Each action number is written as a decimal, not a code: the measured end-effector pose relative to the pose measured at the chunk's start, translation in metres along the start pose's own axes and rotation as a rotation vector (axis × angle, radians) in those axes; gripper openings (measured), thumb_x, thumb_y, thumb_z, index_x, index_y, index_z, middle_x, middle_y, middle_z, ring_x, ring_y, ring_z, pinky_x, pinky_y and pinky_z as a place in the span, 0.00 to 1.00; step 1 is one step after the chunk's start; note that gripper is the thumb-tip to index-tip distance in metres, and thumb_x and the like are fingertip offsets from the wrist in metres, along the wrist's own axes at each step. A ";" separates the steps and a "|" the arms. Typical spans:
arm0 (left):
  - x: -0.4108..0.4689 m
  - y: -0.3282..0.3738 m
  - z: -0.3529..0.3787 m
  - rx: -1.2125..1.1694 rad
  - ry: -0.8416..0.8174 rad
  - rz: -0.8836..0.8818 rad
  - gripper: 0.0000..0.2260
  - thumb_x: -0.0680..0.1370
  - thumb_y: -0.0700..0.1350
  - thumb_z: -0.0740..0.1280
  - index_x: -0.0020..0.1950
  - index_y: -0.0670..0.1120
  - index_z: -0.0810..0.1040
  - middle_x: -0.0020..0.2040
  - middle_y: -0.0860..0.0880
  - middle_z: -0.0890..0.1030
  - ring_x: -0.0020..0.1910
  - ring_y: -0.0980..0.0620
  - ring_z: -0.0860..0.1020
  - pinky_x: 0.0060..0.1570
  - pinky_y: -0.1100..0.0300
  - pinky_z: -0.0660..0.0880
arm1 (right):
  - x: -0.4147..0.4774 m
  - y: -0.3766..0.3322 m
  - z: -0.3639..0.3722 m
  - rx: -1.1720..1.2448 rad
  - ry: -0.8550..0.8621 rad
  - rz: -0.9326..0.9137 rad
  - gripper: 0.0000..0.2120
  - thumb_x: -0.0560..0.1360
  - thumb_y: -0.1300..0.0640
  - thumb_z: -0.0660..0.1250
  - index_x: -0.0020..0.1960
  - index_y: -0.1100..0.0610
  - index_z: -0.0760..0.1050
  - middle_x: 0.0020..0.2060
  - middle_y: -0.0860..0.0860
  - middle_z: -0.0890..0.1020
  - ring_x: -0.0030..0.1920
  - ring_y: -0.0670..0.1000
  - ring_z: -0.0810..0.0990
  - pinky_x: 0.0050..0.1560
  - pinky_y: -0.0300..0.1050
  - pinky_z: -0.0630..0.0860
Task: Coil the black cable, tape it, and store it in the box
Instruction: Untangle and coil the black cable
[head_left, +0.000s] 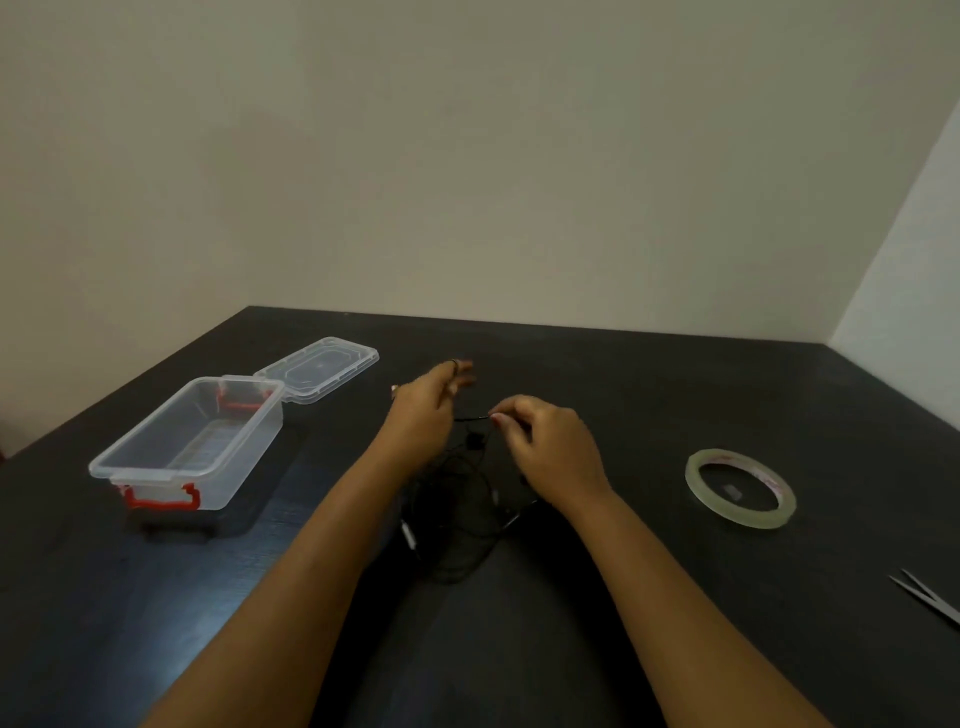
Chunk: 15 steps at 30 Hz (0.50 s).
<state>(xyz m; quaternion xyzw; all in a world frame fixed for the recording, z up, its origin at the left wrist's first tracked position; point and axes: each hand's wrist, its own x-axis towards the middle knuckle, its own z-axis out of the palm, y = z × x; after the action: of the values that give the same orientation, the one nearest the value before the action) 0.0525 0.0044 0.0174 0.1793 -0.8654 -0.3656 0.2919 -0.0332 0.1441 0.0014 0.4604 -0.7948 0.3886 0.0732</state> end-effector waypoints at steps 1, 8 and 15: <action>-0.001 0.004 0.002 0.069 -0.082 -0.003 0.16 0.81 0.36 0.54 0.67 0.44 0.71 0.60 0.45 0.79 0.58 0.49 0.77 0.64 0.53 0.70 | -0.001 0.004 -0.002 -0.113 0.085 -0.021 0.08 0.78 0.51 0.63 0.51 0.50 0.80 0.40 0.45 0.83 0.38 0.46 0.81 0.33 0.36 0.71; -0.014 0.031 0.000 -0.601 -0.652 -0.295 0.14 0.83 0.43 0.51 0.59 0.44 0.76 0.30 0.52 0.64 0.27 0.56 0.60 0.26 0.64 0.57 | 0.001 0.023 -0.013 -0.065 0.376 -0.024 0.08 0.77 0.50 0.66 0.42 0.52 0.78 0.31 0.42 0.75 0.29 0.42 0.72 0.31 0.36 0.66; -0.019 0.035 0.003 -1.049 -0.665 -0.304 0.15 0.82 0.43 0.51 0.63 0.41 0.71 0.28 0.51 0.68 0.22 0.59 0.59 0.21 0.68 0.54 | 0.000 0.018 0.004 0.129 0.172 0.154 0.08 0.80 0.51 0.60 0.45 0.47 0.76 0.36 0.46 0.79 0.35 0.47 0.77 0.34 0.45 0.72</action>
<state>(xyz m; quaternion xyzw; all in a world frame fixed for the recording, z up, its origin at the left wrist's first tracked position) 0.0617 0.0389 0.0343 0.0103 -0.5808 -0.8140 0.0017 -0.0466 0.1465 -0.0108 0.3666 -0.7920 0.4814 0.0813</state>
